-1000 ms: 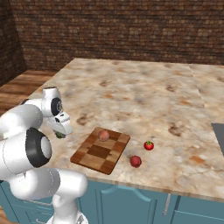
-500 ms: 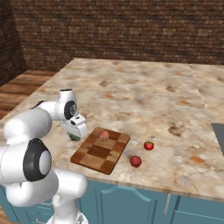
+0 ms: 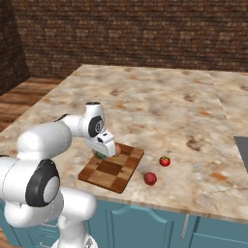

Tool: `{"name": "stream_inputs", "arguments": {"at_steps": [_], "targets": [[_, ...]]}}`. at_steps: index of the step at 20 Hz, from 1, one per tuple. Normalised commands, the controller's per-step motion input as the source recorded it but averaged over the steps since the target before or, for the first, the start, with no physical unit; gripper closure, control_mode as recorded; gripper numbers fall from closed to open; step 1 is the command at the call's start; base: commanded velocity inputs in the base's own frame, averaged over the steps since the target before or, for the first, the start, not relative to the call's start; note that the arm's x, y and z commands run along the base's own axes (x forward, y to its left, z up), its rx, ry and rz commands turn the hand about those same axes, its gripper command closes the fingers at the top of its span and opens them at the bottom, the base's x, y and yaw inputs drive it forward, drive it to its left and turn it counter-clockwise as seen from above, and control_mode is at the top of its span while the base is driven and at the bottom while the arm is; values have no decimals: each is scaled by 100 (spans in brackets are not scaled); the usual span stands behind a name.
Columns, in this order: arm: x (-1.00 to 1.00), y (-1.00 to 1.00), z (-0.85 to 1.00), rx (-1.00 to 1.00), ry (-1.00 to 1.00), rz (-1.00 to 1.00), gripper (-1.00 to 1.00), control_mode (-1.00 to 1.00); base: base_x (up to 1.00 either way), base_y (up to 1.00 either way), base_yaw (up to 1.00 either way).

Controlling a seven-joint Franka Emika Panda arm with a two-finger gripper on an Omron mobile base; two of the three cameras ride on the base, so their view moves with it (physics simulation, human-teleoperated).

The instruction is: Place the avocado, onion, tomato, and bell pepper on the cutting board.

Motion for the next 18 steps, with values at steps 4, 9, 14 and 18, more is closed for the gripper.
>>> {"name": "stream_inputs", "arguments": {"at_steps": [4, 9, 14, 18], "targets": [[22, -55, -10, 5, 0, -5, 100, -100, 0, 0, 0], [23, -45, -8, 9, 0, -4, 100, -100, 0, 0, 0], [36, -33, -9, 8, 0, -1, 100, -100, 0, 0, 0], [36, -19, -19, 6, 0, 0, 100, -100, 0, 0, 0]]}}
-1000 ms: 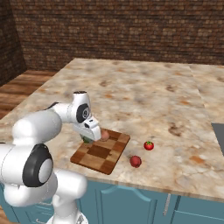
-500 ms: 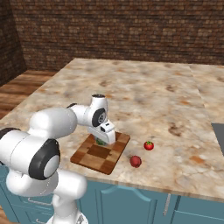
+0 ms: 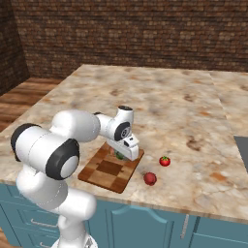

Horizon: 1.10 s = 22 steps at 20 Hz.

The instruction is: Place the avocado, onion, tomato, and bell pepper on the cutting board.

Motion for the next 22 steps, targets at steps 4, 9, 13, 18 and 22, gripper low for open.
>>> {"name": "stream_inputs", "arguments": {"at_steps": [4, 9, 13, 18, 22], "targets": [[26, -8, -18, 1, 0, 0, 100, -100, 0, 0, 0], [11, -5, -19, 1, 0, 0, 100, -100, 0, 0, 0], [0, 0, -18, 2, 0, 0, 100, -100, 0, 0, 0], [-4, 0, -1, 2, -1, 0, 100, -100, 0, 0, 0], [-10, 21, -2, 0, -1, 0, -100, -100, 0, 0, 0]]}}
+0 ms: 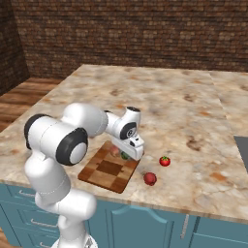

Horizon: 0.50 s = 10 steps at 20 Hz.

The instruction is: Place the avocado, onion, tomato, and bell pepper on the cutting board.

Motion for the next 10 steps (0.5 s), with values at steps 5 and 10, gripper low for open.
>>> {"name": "stream_inputs", "arguments": {"at_steps": [5, 10], "targets": [[-20, 5, 0, 0, -3, 0, -100, -100, 0, 0, 0], [-26, 0, 7, 0, -3, -3, -100, -100, 0, 0, 0]]}}
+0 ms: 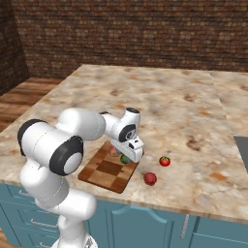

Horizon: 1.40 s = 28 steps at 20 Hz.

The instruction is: Place the avocado, onion, tomato, and bell pepper on the cutting board.

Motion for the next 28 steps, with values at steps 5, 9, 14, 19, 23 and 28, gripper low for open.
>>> {"name": "stream_inputs", "arguments": {"at_steps": [5, 9, 14, 19, 23, 28], "targets": [[-3, 0, 23, 0, 0, -6, -100, -100, 0, 0, 0], [0, -11, 28, -3, 0, -9, -100, -100, 0, 0, 0], [0, -23, 21, -5, 1, -5, -100, -100, 0, 0, 0], [-3, -42, 0, -6, 0, -3, -100, -100, 0, 0, 0], [-19, -44, 0, -1, 0, 0, -100, -100, 0, 0, 0], [-46, -37, 2, -1, -1, 0, -100, -100, 0, 0, 0]]}}
